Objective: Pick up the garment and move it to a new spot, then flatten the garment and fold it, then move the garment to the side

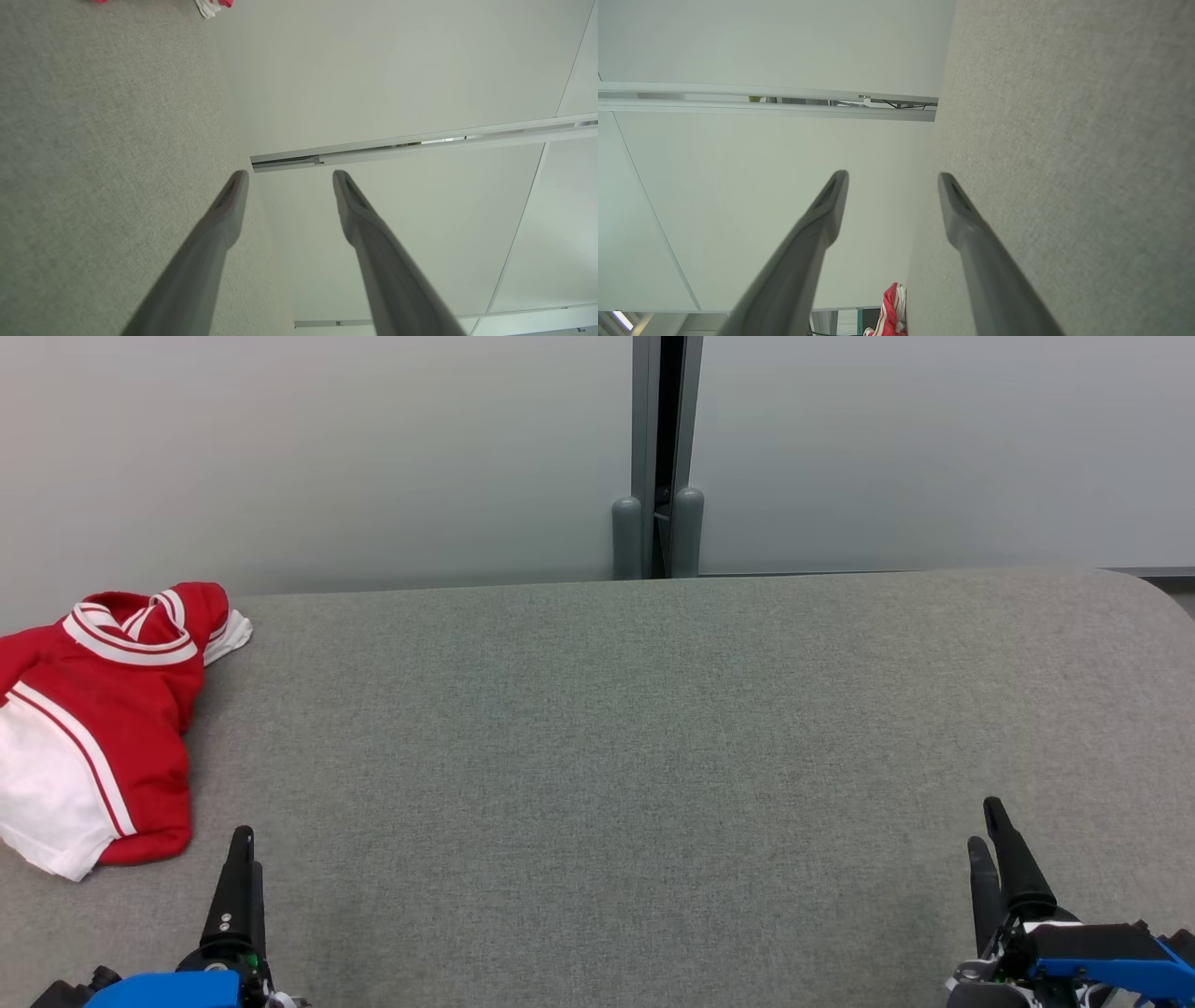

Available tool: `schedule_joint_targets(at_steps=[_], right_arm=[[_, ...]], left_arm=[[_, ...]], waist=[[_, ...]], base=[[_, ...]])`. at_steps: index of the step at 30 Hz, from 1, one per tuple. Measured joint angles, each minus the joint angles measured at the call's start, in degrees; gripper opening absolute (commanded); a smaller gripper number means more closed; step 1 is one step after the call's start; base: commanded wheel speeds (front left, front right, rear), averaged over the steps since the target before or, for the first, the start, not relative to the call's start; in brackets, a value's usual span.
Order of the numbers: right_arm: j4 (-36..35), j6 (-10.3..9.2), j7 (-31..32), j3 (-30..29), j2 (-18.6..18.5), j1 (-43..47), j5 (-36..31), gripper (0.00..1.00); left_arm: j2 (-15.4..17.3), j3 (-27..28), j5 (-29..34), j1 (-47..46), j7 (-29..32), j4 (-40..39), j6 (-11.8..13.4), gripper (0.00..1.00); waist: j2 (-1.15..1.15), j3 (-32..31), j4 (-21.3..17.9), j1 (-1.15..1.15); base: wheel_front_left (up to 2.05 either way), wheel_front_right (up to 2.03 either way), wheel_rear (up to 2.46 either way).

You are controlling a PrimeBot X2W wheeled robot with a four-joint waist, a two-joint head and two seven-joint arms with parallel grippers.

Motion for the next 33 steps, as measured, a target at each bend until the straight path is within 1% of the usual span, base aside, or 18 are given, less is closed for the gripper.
schedule_joint_targets(at_steps=[4, 15, 20, 25, 33], right_arm=[[-0.9, 0.0, -1.0, 0.6, 0.0, -0.2, -5.2, 1.0], [-3.8, 0.0, -3.7, 2.4, 0.0, -0.6, -19.0, 1.0], [-4.2, 0.0, -4.8, 3.6, 0.0, -0.6, -24.6, 1.0], [-4.2, 0.0, -5.8, 4.9, -0.1, -0.6, -29.4, 1.0], [-3.6, 0.0, -7.3, 6.1, -0.3, -0.6, -36.1, 1.0]], left_arm=[[0.0, -0.3, 4.5, -0.4, -1.1, -0.9, 0.1, 1.0], [0.2, -3.1, 18.2, -1.3, -3.7, -3.5, 3.0, 1.0], [0.2, -4.4, 23.8, -1.5, -4.8, -3.7, 3.9, 1.0], [0.3, -5.6, 28.8, -1.7, -5.8, -3.7, 4.5, 1.0], [0.4, -6.8, 35.8, -1.7, -7.4, -3.3, 4.6, 1.0]], waist=[[0.0, 0.1, 0.0, 0.0], [0.0, 0.3, 0.0, 0.0], [0.0, 0.3, 0.0, 0.0], [0.0, 0.2, 0.0, 0.0], [0.0, 0.0, 0.1, 0.0]], base=[[0.0, 0.0, 0.0], [0.0, 0.0, 0.0], [0.0, 0.0, 0.0], [0.0, 0.0, 0.0], [0.0, 0.0, 0.0]])
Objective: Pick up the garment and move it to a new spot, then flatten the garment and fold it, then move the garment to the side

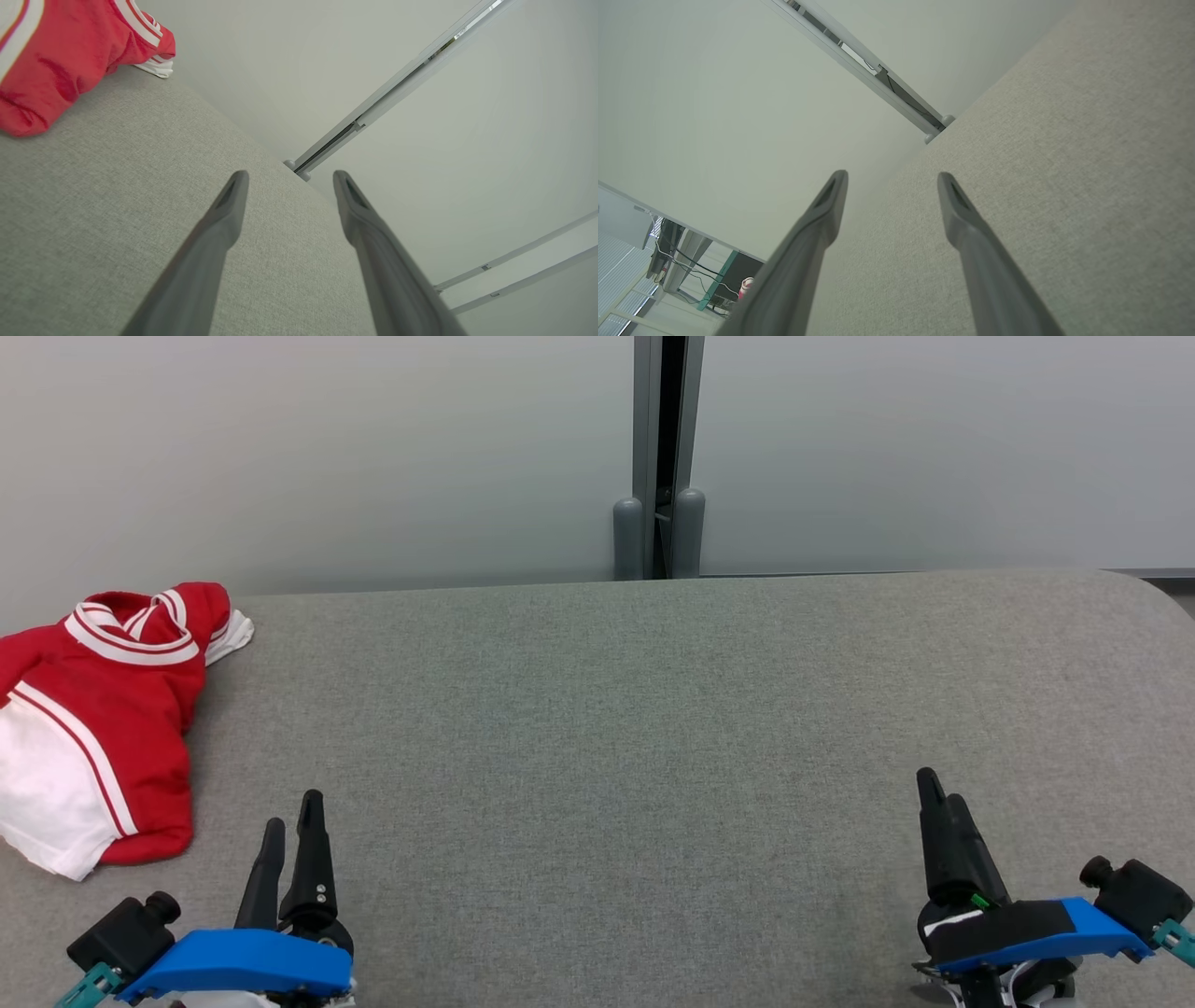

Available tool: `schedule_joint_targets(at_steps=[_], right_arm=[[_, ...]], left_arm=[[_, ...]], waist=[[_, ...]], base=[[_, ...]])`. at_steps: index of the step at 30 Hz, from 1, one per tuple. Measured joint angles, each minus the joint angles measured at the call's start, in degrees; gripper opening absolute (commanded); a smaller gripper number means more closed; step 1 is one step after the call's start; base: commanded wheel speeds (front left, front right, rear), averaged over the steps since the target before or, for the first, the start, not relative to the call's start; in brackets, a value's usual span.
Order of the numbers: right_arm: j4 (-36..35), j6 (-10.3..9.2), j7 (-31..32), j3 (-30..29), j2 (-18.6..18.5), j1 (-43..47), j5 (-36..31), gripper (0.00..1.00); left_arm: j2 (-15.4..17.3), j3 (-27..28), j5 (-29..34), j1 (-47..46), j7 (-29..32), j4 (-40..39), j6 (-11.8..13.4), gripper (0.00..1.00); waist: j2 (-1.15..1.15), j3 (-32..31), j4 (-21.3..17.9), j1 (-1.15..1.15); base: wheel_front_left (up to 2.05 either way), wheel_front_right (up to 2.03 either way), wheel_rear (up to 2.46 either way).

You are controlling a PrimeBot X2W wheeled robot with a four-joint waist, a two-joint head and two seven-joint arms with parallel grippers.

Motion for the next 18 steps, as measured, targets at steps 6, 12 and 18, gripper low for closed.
schedule_joint_targets(at_steps=[6, 12, 18], right_arm=[[0.0, 0.0, -1.1, 0.7, -0.1, 0.0, -4.4, 1.0], [0.1, 0.0, -2.0, 1.0, -0.1, 0.0, -8.6, 1.0], [0.3, 0.0, -3.0, 1.5, -0.1, 0.0, -12.5, 1.0]], left_arm=[[0.1, -0.6, 4.6, 0.0, -1.0, 0.2, 0.0, 1.0], [0.1, -1.2, 9.0, 0.0, -2.0, 0.4, 0.1, 1.0], [0.2, -1.8, 13.2, 0.0, -3.0, 0.8, 0.5, 1.0]], waist=[[0.0, -0.2, 0.0, 0.0], [0.0, -0.3, 0.1, 0.0], [0.0, -0.3, 0.1, 0.0]], base=[[0.0, 0.0, 0.0], [0.0, 0.0, 0.0], [0.0, 0.0, 0.0]])
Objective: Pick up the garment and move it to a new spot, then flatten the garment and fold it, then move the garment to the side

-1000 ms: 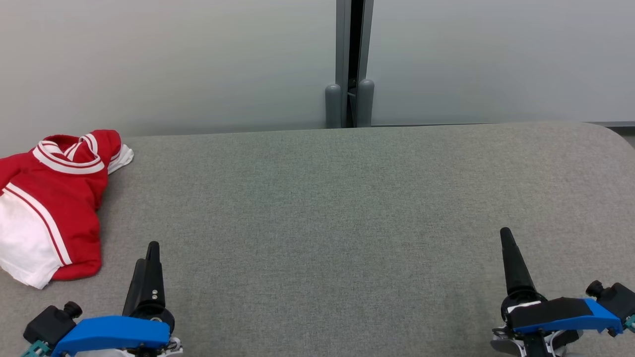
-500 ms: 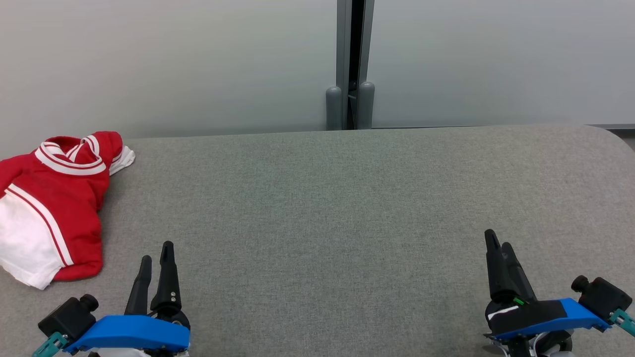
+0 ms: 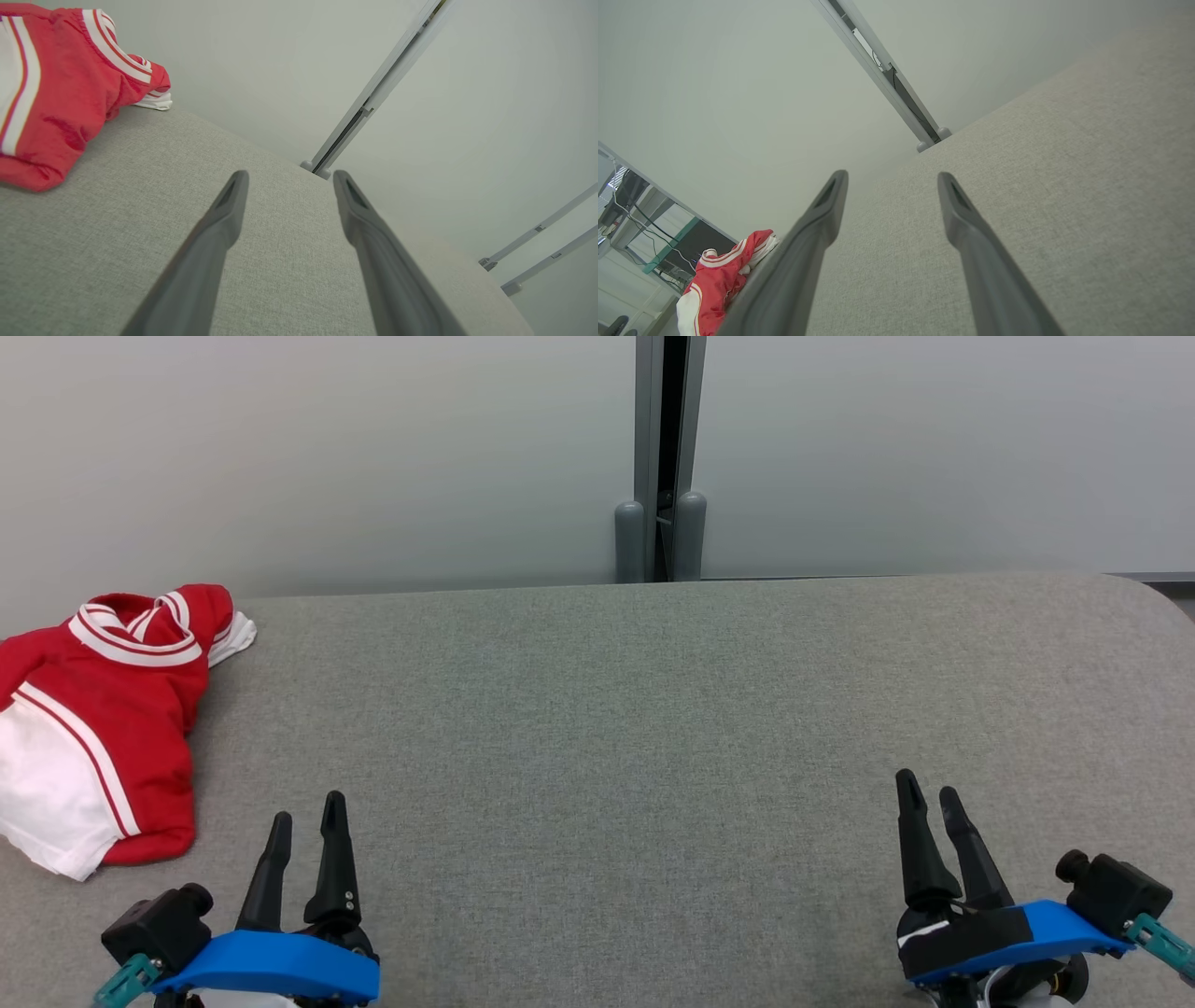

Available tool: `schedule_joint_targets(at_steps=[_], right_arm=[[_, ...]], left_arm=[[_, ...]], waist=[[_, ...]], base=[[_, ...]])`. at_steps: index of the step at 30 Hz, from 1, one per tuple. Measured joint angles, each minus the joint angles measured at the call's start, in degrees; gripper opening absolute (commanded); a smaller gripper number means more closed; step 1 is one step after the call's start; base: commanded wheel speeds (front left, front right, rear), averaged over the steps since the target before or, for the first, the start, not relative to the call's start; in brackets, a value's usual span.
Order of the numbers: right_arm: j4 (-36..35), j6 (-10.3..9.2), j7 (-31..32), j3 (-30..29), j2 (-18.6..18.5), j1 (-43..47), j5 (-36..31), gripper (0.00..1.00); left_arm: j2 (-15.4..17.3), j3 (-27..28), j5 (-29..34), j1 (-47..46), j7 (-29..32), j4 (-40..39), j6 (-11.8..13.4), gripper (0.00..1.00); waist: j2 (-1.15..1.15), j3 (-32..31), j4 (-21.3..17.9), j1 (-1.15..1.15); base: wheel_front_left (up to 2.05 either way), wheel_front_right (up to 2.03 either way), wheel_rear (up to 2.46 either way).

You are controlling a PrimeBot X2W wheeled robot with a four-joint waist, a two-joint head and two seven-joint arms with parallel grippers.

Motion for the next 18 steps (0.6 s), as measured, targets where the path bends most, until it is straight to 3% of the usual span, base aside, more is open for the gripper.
schedule_joint_targets(at_steps=[18], right_arm=[[0.5, 0.0, -2.7, 1.1, 0.0, 0.0, -10.9, 1.0]], left_arm=[[0.2, -1.3, 10.3, -0.8, -2.5, 1.4, 0.7, 1.0]], waist=[[0.0, -0.2, 0.1, 0.0]], base=[[0.0, 0.0, 0.0]])
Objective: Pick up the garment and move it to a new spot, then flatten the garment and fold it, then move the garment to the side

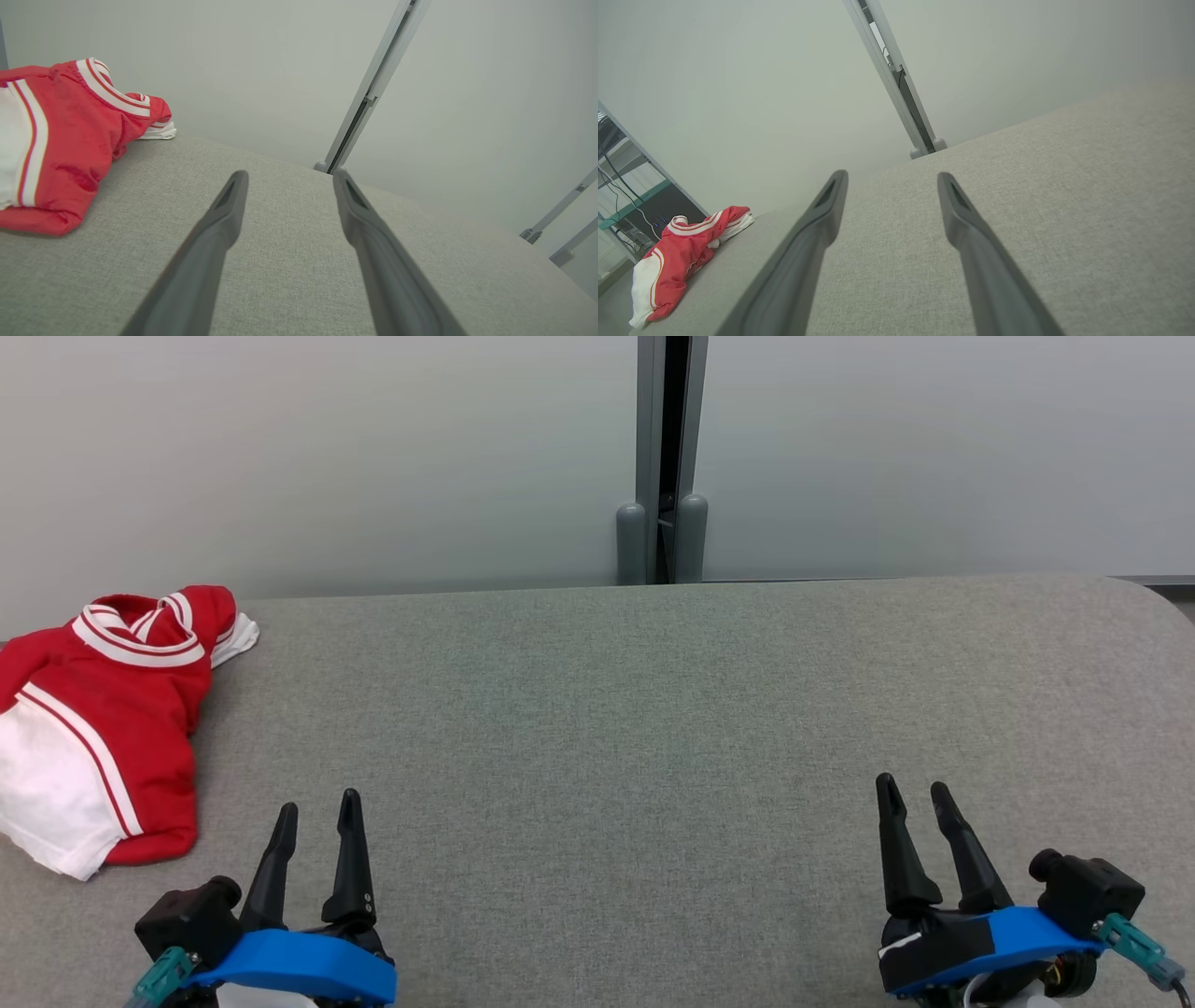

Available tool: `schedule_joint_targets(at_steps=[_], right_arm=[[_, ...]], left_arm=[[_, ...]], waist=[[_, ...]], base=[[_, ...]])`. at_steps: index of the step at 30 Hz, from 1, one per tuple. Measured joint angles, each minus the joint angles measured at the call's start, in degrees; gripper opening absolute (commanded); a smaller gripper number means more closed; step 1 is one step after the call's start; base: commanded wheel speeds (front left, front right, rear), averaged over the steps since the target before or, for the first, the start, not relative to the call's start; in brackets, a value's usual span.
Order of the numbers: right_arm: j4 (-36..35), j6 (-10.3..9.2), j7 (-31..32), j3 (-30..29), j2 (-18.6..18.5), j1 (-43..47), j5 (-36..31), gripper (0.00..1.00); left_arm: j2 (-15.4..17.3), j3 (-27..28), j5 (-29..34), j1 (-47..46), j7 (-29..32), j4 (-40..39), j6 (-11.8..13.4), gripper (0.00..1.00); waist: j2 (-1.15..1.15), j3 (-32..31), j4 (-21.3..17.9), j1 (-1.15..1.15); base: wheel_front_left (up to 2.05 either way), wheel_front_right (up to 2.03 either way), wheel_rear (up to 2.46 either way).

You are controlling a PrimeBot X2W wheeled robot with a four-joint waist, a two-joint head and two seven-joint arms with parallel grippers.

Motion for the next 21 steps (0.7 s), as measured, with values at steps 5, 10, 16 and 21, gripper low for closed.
schedule_joint_targets(at_steps=[5, 10, 16, 21], right_arm=[[0.2, 0.0, -0.7, 0.2, 0.0, -0.3, -2.6, 1.0], [0.3, 0.0, -1.3, 0.4, 0.0, -0.3, -5.2, 1.0], [0.4, 0.0, -2.0, 0.5, 0.0, -0.3, -8.4, 1.0], [0.7, 0.01, -2.6, 0.6, 0.0, -0.4, -10.9, 1.0]], left_arm=[[0.0, -0.5, 2.4, 0.0, -0.8, 0.2, 0.3, 1.0], [0.1, -0.8, 4.9, -0.1, -1.4, 0.4, 0.5, 1.0], [0.1, -1.3, 7.7, -0.3, -2.1, 0.7, 0.8, 1.0], [0.1, -1.6, 9.9, -0.4, -2.7, 0.9, 1.0, 1.0]], waist=[[0.0, 0.0, 0.1, 0.0], [0.0, -0.1, 0.1, 0.0], [0.0, -0.1, 0.1, 0.0], [0.0, -0.1, 0.1, 0.0]], base=[[0.0, 0.0, 0.0], [0.0, 0.0, 0.0], [0.0, 0.0, 0.0], [0.0, 0.0, 0.0]])
